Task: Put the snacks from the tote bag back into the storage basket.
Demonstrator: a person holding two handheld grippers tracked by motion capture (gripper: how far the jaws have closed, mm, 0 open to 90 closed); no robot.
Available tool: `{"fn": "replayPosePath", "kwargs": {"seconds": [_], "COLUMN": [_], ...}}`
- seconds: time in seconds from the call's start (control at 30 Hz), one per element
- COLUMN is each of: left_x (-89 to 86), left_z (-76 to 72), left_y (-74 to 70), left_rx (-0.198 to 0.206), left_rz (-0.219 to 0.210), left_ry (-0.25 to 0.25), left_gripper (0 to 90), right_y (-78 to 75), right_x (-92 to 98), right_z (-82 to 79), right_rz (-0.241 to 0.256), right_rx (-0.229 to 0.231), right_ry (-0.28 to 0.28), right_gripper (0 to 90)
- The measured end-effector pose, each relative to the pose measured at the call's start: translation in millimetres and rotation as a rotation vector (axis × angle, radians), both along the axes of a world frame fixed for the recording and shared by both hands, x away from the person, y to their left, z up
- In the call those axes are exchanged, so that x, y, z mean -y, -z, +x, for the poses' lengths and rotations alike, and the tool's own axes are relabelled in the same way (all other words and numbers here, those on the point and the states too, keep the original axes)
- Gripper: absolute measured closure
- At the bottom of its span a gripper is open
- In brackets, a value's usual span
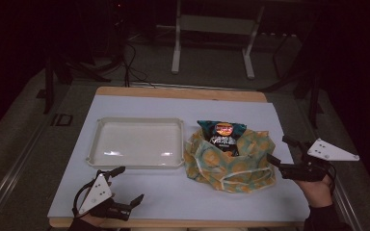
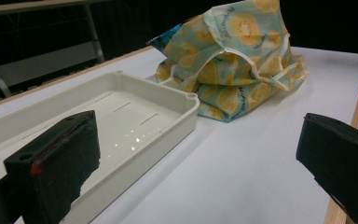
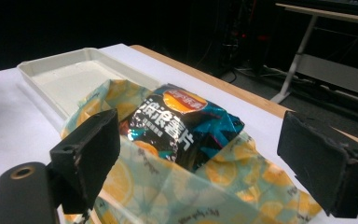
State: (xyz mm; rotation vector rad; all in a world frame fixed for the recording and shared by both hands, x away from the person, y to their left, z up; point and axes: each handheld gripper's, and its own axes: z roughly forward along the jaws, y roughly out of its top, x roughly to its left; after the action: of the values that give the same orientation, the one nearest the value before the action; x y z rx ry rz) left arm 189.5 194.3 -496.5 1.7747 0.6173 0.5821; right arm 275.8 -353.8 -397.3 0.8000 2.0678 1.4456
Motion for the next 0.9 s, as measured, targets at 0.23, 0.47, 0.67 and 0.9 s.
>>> {"fn": "replayPosePath", "kwargs": {"seconds": [0.23, 0.47, 0.67, 0.9], "left_x": [0.9, 2.0, 1.8, 2.3], "left_z": [-0.5, -0.4, -0.4, -0.4], "left_y": [-0.3, -0.1, -0.1, 0.2], "left_rx": [0.004, 0.004, 0.005, 0.001], "left_rz": [0.000, 0.006, 0.008, 0.010], "left_ry": [0.003, 0.008, 0.009, 0.014], "left_gripper": [0.1, 0.1, 0.1, 0.1], "right_y": [-11.2, -22.0, -29.1, -28.9], "right_x": [-9.2, -13.2, -17.1, -23.2], "right_z": [14.1, 32.7, 47.3, 71.8], "right_rz": [-0.018, -0.003, -0.012, -0.039], "right_rx": [0.006, 0.025, 0.044, 0.030], "right_ry": [-0.030, -0.083, -0.108, -0.109], "right_gripper": [13.8, 15.7, 21.8, 30.3]}}
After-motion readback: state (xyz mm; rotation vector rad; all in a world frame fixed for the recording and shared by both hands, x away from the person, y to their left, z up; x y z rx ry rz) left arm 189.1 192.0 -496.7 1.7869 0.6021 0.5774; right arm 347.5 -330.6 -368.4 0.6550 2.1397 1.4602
